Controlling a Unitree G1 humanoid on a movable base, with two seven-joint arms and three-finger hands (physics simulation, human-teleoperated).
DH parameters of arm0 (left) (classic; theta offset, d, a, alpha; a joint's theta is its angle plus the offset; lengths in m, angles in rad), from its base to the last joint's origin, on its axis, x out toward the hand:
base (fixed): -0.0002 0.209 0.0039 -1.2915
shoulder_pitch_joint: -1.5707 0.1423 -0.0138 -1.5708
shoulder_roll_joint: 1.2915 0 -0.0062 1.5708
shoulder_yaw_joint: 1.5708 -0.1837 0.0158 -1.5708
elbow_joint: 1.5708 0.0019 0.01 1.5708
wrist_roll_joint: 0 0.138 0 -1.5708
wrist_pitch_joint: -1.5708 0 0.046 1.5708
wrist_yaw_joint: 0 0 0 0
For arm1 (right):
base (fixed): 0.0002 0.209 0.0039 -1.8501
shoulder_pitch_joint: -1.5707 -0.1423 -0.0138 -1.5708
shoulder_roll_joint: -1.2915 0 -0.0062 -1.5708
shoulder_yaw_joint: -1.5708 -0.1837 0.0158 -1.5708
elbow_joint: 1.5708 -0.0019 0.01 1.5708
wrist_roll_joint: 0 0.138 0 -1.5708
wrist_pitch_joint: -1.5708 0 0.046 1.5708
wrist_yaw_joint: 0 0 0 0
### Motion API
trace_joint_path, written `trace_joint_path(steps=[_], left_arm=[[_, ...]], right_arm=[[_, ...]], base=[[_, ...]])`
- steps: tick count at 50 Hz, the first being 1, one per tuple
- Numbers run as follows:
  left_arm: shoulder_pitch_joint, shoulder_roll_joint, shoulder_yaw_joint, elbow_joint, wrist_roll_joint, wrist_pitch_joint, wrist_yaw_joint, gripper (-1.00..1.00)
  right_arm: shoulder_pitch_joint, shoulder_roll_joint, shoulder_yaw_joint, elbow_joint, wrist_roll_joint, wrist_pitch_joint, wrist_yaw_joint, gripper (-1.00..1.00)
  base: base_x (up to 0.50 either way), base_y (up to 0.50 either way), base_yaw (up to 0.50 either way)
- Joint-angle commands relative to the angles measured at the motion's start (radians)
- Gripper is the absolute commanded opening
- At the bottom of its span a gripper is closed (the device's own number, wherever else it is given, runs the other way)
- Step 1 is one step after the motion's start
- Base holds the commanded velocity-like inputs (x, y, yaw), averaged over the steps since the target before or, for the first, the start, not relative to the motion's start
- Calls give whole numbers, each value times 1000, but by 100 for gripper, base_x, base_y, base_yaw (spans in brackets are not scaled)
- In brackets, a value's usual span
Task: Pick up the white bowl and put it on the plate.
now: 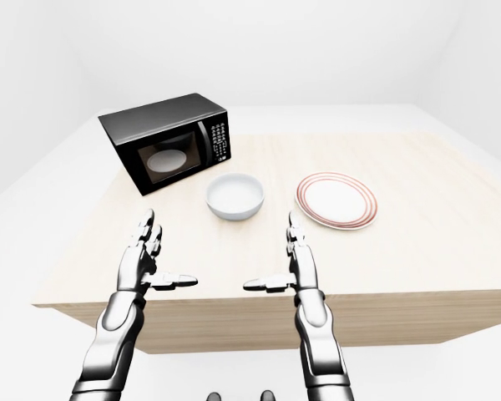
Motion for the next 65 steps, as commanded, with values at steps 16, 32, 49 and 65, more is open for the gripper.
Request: trace_joint_path(steps=[16, 32, 49, 65], left_arm=[[0, 0, 0, 0, 0, 0, 0, 100], [0, -1, 0, 0, 0, 0, 0, 100], [0, -1, 0, 0, 0, 0, 0, 100], [0, 0, 0, 0, 0, 0, 0, 100]], right_arm=[[0, 1, 9, 9, 8, -2, 6, 100], [-2, 1, 10, 13, 4, -7, 8, 100], [4, 2, 14, 10, -2, -16, 10, 100], [-7, -11, 4, -20, -47, -2, -1, 100]], base=[[15, 0, 0], [33, 0, 0], [33, 0, 0], [1, 0, 0]])
